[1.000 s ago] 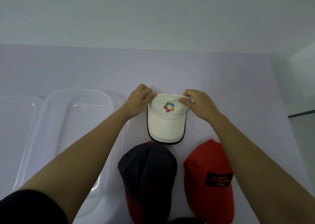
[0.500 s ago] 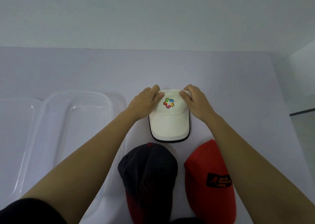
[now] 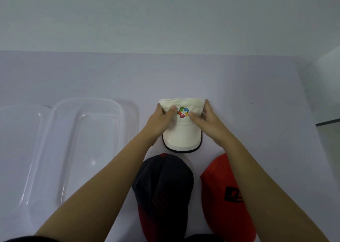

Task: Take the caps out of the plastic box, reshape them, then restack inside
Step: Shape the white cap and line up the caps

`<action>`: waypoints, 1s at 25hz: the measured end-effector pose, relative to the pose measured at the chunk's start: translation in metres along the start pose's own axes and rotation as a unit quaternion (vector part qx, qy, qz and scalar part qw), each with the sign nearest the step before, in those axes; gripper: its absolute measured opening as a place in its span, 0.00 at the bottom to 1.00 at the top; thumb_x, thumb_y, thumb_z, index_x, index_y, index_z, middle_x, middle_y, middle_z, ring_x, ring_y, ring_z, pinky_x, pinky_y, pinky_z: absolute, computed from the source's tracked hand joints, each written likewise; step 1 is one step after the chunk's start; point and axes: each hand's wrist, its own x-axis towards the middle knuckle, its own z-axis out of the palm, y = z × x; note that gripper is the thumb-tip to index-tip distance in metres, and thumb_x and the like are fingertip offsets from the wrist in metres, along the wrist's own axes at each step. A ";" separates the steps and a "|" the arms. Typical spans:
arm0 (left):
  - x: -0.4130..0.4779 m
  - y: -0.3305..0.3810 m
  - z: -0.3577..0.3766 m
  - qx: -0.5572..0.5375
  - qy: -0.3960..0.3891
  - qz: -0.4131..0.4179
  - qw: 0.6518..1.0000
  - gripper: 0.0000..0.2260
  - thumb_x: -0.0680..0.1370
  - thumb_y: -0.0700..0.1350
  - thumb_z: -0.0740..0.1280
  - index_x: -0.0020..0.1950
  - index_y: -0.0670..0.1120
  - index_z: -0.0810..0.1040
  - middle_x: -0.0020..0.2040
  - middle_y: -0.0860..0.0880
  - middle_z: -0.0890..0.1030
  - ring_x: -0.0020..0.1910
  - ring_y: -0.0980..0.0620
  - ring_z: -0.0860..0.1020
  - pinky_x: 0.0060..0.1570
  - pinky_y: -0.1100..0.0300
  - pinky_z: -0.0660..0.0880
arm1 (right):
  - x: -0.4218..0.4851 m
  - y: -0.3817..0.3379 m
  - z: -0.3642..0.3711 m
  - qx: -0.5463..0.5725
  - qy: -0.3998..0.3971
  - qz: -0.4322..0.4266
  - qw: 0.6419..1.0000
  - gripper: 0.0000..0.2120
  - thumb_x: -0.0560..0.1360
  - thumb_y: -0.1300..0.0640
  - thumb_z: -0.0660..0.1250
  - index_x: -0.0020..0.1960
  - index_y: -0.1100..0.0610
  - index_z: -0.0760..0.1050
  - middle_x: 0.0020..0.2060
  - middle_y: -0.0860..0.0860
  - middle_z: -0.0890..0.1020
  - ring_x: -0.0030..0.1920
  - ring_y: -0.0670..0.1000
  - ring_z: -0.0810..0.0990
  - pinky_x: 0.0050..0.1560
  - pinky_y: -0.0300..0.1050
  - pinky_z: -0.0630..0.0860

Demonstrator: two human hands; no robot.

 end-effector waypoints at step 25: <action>-0.042 0.005 0.004 0.173 -0.033 0.043 0.983 0.34 0.79 0.47 0.64 0.78 0.48 0.47 0.78 0.48 0.54 0.75 0.47 0.58 0.69 0.56 0.59 | -0.029 -0.005 0.014 -0.149 0.091 -0.072 0.982 0.38 0.69 0.59 0.72 0.73 0.56 0.55 0.67 0.54 0.69 0.65 0.54 0.71 0.61 0.49 0.71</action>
